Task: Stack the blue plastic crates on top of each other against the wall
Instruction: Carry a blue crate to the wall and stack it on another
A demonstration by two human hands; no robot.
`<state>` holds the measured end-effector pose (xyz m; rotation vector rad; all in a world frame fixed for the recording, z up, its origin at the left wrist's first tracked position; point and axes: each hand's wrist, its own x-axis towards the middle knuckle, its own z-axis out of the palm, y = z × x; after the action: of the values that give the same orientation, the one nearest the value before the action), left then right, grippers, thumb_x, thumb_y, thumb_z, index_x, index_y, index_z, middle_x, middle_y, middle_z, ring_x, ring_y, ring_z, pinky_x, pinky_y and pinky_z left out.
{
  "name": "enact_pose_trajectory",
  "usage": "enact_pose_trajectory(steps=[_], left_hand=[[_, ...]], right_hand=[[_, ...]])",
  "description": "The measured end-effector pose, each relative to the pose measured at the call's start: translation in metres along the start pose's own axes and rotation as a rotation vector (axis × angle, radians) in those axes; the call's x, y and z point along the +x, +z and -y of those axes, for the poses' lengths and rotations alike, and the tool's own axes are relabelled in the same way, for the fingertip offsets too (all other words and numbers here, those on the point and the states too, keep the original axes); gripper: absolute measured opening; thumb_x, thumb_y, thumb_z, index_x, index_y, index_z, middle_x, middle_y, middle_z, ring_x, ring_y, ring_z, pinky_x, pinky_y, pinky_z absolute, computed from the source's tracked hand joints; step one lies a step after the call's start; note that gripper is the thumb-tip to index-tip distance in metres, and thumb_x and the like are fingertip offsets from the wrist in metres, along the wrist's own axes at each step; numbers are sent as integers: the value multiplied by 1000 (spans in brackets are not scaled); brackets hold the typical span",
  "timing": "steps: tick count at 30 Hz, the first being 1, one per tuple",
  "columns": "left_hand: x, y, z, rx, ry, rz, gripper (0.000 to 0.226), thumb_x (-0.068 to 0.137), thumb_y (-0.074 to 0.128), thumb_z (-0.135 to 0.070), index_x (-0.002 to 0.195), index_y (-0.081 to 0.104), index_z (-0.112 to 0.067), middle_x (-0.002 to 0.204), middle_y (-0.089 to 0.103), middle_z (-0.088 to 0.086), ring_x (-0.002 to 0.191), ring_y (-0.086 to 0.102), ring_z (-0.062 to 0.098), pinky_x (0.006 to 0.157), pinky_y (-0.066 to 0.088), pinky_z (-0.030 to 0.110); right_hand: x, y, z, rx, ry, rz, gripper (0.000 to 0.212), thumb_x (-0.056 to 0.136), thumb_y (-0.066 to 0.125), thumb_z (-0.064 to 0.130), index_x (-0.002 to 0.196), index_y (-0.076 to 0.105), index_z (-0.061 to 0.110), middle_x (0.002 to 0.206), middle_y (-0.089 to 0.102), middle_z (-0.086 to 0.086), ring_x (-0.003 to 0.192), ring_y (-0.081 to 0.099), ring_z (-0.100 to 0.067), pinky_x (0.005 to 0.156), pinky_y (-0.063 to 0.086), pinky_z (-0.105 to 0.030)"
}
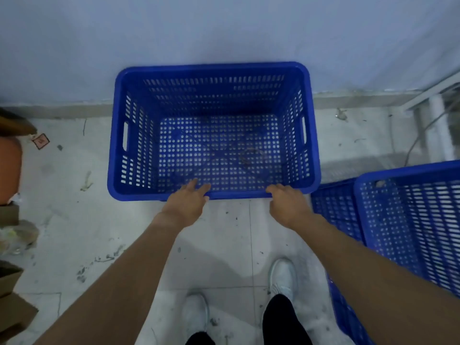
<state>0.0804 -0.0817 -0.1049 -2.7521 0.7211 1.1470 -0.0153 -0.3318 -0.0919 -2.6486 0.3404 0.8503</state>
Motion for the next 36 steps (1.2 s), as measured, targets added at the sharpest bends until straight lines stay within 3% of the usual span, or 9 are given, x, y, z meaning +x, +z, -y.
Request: enact_pose_trajectory(steps=[4, 7, 14, 17, 23, 26, 29, 32, 36], left_hand=[[-64, -46, -28, -220, 122, -36, 61, 100, 36, -56, 156, 22, -35, 166, 17, 3, 149, 27, 26, 115, 33, 47], [-113, -99, -38, -274, 213, -127, 75, 90, 39, -72, 154, 27, -34, 160, 33, 4, 145, 35, 25, 112, 37, 45], [-185, -192, -71, -270, 288, -119, 77, 89, 44, -70, 150, 35, -24, 145, 55, 8, 129, 54, 28, 107, 44, 44], [-204, -210, -114, -197, 318, -101, 70, 93, 42, -66, 147, 37, -22, 139, 60, 7, 122, 59, 28, 102, 46, 43], [-221, -204, -241, -47, 458, -62, 60, 98, 38, -58, 142, 45, -19, 134, 63, 8, 118, 60, 30, 96, 44, 41], [-229, -187, -307, 32, 536, -12, 55, 101, 33, -53, 140, 49, -17, 134, 62, 9, 121, 57, 31, 94, 40, 40], [-236, -167, -362, 118, 613, -6, 51, 103, 31, -46, 130, 54, -10, 119, 64, 9, 115, 58, 34, 87, 39, 38], [-239, -151, -410, 246, 550, -47, 58, 101, 30, -53, 143, 47, -16, 135, 61, 15, 122, 56, 37, 97, 44, 45], [-243, -124, -456, 277, 501, -23, 61, 100, 31, -56, 146, 44, -18, 140, 58, 14, 126, 53, 37, 100, 43, 46]], right_hand=[[-68, -46, 18, 155, 148, -38, 39, 86, 51, 3, 125, 54, 7, 126, 58, -13, 109, 57, -33, 84, 45, -38], [-118, -80, 31, 225, 219, -55, 40, 88, 48, 3, 128, 52, 8, 131, 54, -14, 111, 57, -34, 88, 45, -38], [-231, -121, 24, 374, 400, -185, 43, 91, 45, 9, 133, 52, 11, 138, 51, -10, 120, 53, -29, 100, 44, -39], [-283, -130, 6, 414, 462, -233, 40, 92, 44, 11, 129, 59, 13, 133, 58, -9, 116, 58, -29, 98, 47, -37], [-379, -119, -62, 490, 642, -381, 33, 94, 44, 16, 112, 71, 24, 120, 69, -7, 109, 62, -31, 94, 51, -40], [-420, -98, -102, 581, 705, -444, 32, 99, 39, 22, 110, 69, 20, 114, 70, -10, 102, 63, -32, 89, 53, -45], [-459, -73, -142, 653, 764, -520, 33, 102, 37, 26, 105, 68, 15, 99, 71, -10, 89, 64, -31, 77, 54, -46], [-493, -50, -176, 715, 836, -569, 33, 102, 37, 25, 101, 67, 12, 91, 70, -9, 81, 62, -29, 71, 55, -46], [-521, -15, -208, 799, 875, -509, 35, 104, 34, 28, 90, 60, 10, 82, 66, -10, 71, 59, -27, 63, 52, -42]])
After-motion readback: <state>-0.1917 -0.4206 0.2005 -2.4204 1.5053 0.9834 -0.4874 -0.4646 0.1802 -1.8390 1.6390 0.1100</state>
